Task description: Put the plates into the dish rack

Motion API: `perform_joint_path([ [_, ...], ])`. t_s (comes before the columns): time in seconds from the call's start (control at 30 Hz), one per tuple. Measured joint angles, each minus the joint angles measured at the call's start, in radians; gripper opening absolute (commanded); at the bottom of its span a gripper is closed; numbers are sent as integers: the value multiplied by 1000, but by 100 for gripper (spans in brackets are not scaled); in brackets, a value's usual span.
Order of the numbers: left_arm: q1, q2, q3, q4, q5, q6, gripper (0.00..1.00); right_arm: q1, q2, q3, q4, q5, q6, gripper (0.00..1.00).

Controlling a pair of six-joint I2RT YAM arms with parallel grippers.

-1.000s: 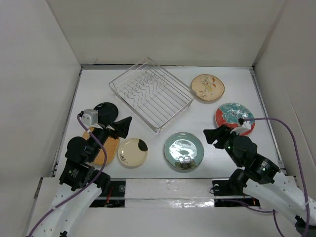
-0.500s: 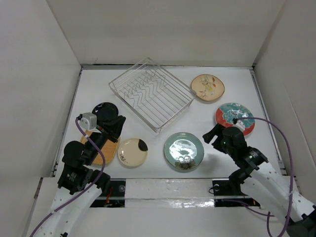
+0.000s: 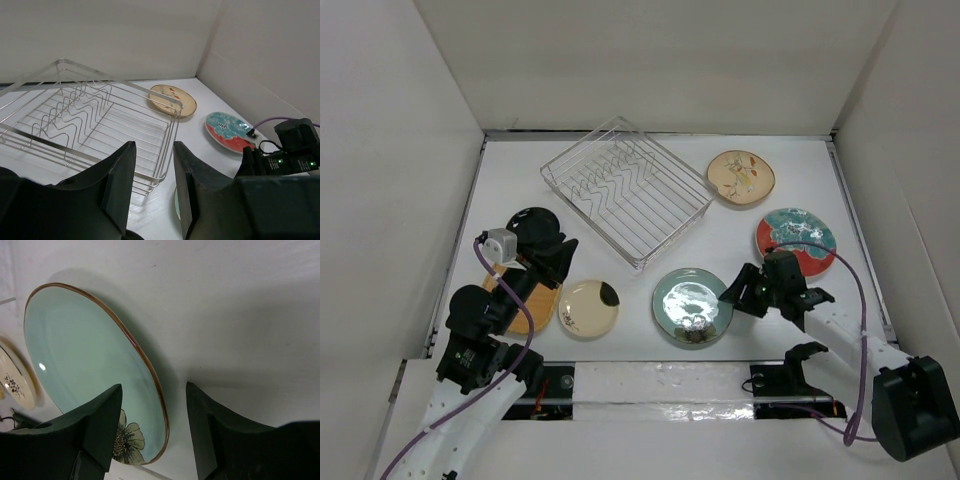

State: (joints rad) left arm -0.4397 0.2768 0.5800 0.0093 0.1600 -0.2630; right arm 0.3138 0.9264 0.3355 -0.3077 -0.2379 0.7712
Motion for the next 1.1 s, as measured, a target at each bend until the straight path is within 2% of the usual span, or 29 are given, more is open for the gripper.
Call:
perform_joint_path([
  [0.2, 0, 0, 0, 0, -3, 4, 34, -5, 96, -16, 140, -88, -23, 46],
  [0.3, 0, 0, 0, 0, -3, 4, 34, -19, 172, -24, 225, -121, -23, 30],
  [0.33, 0, 0, 0, 0, -3, 5, 34, -21, 197, -25, 254, -133, -23, 16],
  [0.37, 0, 0, 0, 0, -3, 5, 34, -26, 218, -29, 282, -142, -21, 10],
  [0.43, 0, 0, 0, 0, -3, 5, 34, -26, 240, -46, 340, -187, -18, 0],
  [0.53, 0, 0, 0, 0, -5, 5, 35, -25, 217, -56, 383, -210, -10, 0],
  [0.63, 0, 0, 0, 0, -11, 4, 35, -25, 135, -58, 341, -190, -10, 0],
  [0.73, 0, 0, 0, 0, -18, 4, 35, -25, -5, -58, 241, -151, -14, 0],
  [0.87, 0, 0, 0, -1, -27, 5, 35, -24, -230, -10, 28, -64, -39, 0],
  [1.1, 0, 0, 0, -1, -38, 5, 35, -4, -377, 239, -210, -36, -77, 0],
])
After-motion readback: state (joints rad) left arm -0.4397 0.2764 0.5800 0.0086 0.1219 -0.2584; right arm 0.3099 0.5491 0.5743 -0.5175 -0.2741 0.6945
